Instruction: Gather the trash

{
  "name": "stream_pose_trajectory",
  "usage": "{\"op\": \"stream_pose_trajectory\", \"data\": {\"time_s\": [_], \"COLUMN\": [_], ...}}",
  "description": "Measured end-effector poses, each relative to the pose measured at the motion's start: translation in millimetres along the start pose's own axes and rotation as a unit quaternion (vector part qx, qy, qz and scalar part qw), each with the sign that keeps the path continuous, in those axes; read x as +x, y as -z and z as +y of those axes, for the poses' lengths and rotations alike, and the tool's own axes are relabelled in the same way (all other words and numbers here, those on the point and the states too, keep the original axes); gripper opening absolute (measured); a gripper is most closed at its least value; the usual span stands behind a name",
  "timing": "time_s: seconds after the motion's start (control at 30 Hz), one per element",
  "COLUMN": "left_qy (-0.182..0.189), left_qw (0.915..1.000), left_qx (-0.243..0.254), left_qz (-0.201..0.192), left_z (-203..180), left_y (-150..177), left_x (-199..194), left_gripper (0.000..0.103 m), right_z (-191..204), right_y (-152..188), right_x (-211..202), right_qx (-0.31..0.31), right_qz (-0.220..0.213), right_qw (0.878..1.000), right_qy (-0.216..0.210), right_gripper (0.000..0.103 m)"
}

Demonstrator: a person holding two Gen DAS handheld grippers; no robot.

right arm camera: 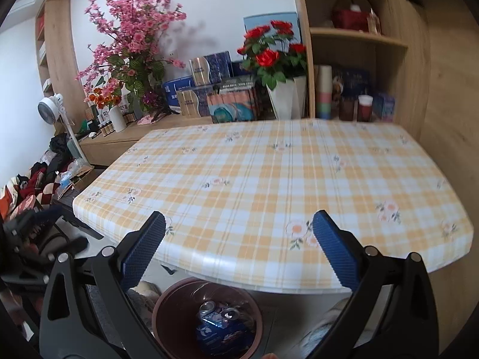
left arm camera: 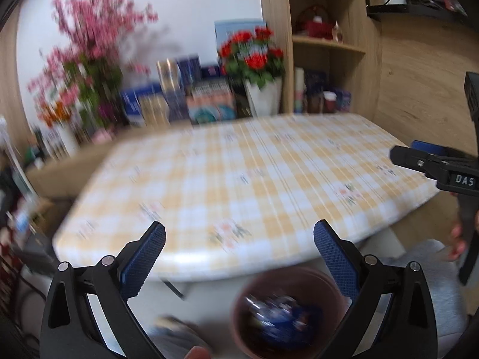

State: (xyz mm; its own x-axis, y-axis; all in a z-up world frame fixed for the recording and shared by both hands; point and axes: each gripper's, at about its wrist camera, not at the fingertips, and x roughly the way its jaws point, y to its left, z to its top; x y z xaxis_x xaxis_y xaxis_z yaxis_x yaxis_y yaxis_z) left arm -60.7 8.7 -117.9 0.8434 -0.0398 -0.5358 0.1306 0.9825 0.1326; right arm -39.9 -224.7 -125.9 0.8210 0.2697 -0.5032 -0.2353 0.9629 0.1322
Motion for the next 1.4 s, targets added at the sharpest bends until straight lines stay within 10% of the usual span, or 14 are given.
{"op": "stream_pose_trajectory", "data": {"time_s": [0.4, 1.4], "left_qy": [-0.035, 0.007], "left_qw": [0.9945, 0.9963], "left_qx": [0.022, -0.027], "left_qz": [-0.096, -0.081], "left_z": [31, 46], "left_y": [-66, -77], "left_x": [-61, -77], "left_gripper": [0.097, 0.097], "right_z": [9, 18], "right_y": [-49, -58], "right_x": [-55, -72], "right_qx": [-0.031, -0.034], "right_qz": [-0.038, -0.045], "right_qw": [0.998, 0.997], "right_qy": [0.039, 0.051], "right_gripper": [0.097, 0.097]}}
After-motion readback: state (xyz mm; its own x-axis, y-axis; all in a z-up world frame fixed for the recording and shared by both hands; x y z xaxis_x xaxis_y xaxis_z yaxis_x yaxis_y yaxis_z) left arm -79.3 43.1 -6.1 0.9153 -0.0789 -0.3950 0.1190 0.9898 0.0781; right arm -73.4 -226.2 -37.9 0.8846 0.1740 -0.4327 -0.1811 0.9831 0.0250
